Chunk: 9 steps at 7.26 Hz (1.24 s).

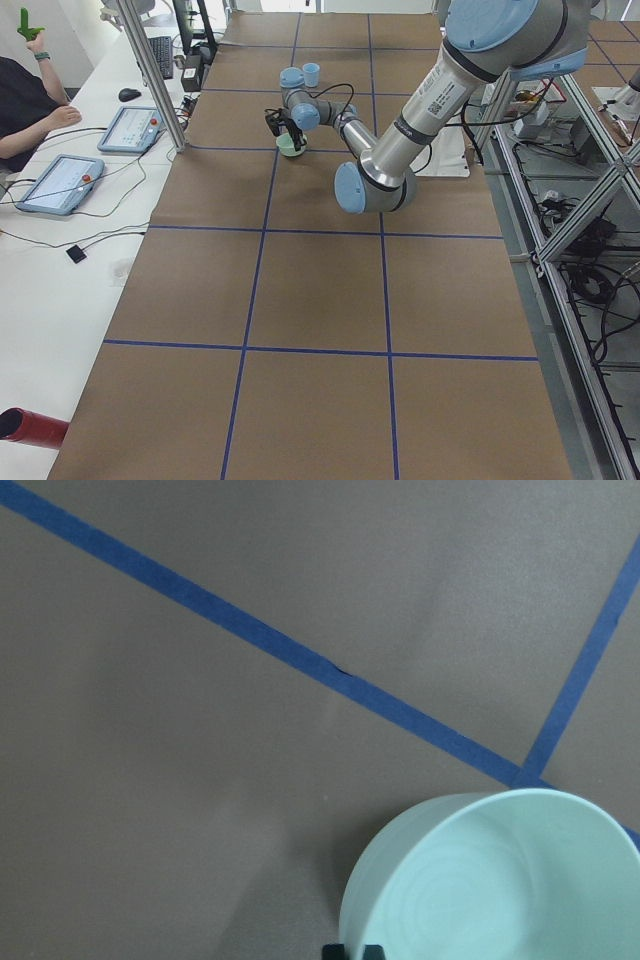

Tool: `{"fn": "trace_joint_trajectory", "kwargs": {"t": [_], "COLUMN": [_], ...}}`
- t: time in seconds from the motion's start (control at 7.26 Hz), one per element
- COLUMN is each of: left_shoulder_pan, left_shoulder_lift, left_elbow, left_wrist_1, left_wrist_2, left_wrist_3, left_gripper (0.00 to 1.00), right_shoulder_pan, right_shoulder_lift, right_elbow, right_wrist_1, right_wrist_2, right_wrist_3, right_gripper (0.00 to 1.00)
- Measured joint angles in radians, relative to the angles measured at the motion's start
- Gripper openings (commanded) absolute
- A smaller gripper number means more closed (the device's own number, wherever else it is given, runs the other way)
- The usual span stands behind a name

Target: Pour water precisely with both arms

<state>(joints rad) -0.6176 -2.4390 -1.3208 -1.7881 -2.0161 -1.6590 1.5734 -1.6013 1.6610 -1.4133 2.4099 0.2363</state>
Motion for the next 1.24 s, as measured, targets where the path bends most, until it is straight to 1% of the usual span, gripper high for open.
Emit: {"fn": "trace_joint_trajectory", "kwargs": {"t": [0.14,0.28,0.55,0.69,0.83,0.96,1.1,1.24], "left_shoulder_pan": [-0.002,-0.009,-0.022,-0.028,-0.035,-0.04,-0.044,-0.048], "left_shoulder_lift": [-0.001,-0.001,0.005,0.011,0.023,0.038,0.056,0.082], "left_elbow": [-0.008,-0.029,-0.069,-0.091,-0.127,-0.164,-0.195,-0.23], "left_wrist_1": [0.001,0.004,0.009,0.013,0.031,0.055,0.068,0.073], "left_wrist_2": [0.001,0.001,0.002,0.003,0.002,0.002,0.002,0.002], "left_wrist_3": [0.001,0.002,0.0,-0.002,-0.002,0.0,0.001,0.002], "left_gripper": [1.0,1.0,1.0,1.0,1.0,1.0,1.0,1.0], "right_shoulder_pan": [-0.004,-0.018,-0.05,-0.056,-0.062,-0.093,-0.167,-0.265], "right_shoulder_lift": [0.002,0.006,0.034,0.029,0.011,-0.001,-0.019,-0.037], "right_elbow": [0.004,0.027,0.099,0.12,0.142,0.187,0.261,0.341], "right_wrist_1": [0.002,0.004,-0.001,-0.003,-0.002,-0.001,-0.001,-0.001], "right_wrist_2": [-0.003,-0.011,-0.019,0.011,0.058,0.043,-0.06,-0.185], "right_wrist_3": [-0.001,-0.005,-0.007,0.005,0.063,0.159,0.253,0.37], "right_gripper": [1.0,1.0,1.0,1.0,1.0,1.0,1.0,1.0]}}
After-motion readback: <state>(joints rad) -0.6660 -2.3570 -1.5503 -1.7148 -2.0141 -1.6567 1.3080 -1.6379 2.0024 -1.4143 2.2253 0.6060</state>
